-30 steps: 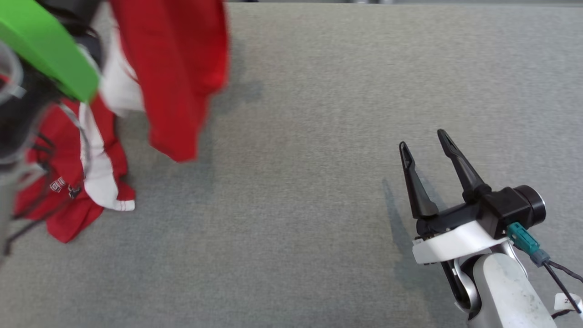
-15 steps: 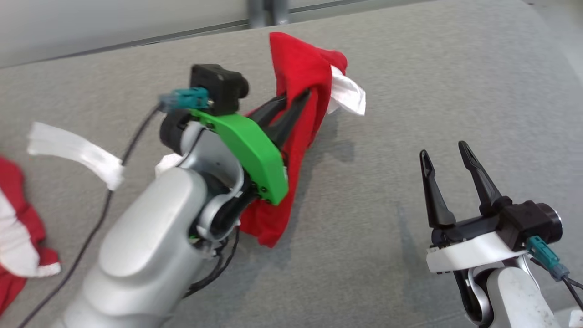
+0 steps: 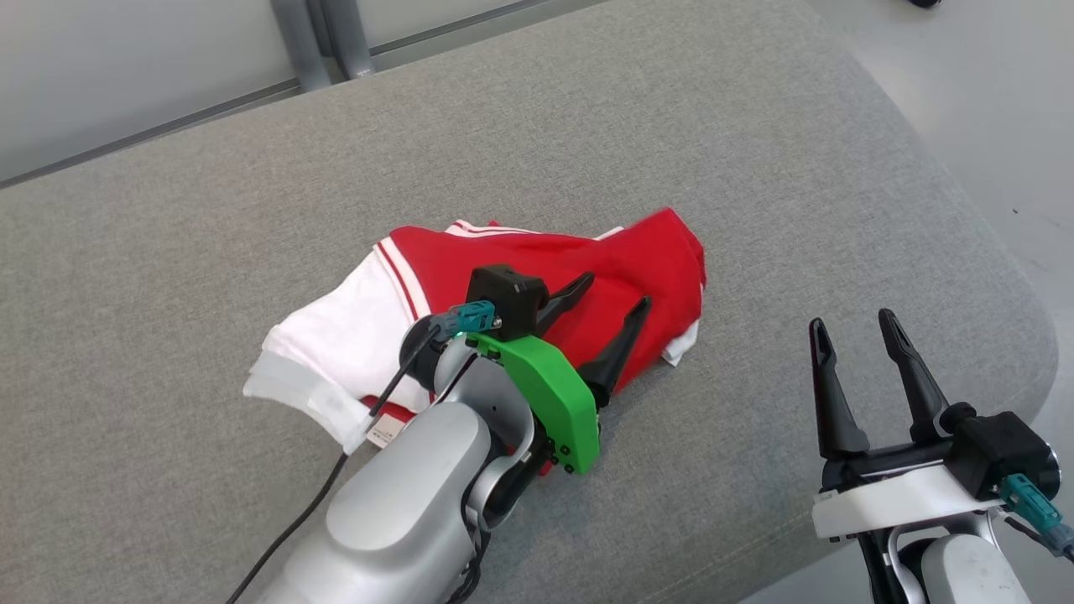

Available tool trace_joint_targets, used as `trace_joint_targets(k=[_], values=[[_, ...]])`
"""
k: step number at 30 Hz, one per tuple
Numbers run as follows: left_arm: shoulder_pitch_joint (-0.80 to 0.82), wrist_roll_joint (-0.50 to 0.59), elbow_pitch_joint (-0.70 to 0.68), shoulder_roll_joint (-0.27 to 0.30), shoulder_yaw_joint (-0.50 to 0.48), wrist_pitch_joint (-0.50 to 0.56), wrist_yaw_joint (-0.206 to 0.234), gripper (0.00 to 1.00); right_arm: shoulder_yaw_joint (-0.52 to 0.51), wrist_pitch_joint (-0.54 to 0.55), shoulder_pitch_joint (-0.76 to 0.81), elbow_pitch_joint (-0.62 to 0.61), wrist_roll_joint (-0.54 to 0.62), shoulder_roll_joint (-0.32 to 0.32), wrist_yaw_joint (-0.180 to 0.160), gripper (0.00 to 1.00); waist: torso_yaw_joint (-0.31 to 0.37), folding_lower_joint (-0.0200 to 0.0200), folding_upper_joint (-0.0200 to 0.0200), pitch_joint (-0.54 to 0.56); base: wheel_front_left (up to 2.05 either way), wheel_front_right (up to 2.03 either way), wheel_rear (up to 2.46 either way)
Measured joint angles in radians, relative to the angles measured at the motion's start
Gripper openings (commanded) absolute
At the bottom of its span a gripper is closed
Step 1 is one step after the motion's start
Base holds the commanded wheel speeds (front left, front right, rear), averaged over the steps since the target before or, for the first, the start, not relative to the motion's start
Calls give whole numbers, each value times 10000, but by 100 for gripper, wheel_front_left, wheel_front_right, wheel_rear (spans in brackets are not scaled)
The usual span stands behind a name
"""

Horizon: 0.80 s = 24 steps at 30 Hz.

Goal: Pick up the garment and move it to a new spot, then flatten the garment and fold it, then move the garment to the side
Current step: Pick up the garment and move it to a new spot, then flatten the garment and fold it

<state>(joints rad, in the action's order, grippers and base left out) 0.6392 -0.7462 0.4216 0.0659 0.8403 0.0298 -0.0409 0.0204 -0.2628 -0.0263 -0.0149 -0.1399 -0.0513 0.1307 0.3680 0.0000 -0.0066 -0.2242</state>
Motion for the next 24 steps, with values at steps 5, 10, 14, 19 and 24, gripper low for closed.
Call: trace_joint_targets(k=[5, 10, 14, 19, 24], values=[[-426, -234, 272, -69, 109, -330, -29, 100, -25, -2, 25, -13, 46, 8, 0, 100, -193, 0, 0, 25, 0, 0, 0], [-1155, -564, -311, 537, -410, -633, 445, 100, -36, -2, 119, -59, 205, 10, 0, 100, -600, 0, 0, 201, 0, 0, 0], [-1598, -869, -575, 1478, -1118, -577, 968, 100, 33, 0, 257, -54, 251, 12, 0, 100, -976, 0, 0, 340, 0, 0, 0], [-1639, -1450, -23, 2211, -1651, 382, 1348, 100, 211, 0, 253, -2, 282, 13, 0, 100, -1405, 0, -1, 438, 0, 0, 0], [-1322, -2006, 688, 2230, -1871, 1120, 1271, 100, 357, 0, 189, 40, 293, 15, 0, 100, -1623, 0, 0, 378, 0, 0, 0]])
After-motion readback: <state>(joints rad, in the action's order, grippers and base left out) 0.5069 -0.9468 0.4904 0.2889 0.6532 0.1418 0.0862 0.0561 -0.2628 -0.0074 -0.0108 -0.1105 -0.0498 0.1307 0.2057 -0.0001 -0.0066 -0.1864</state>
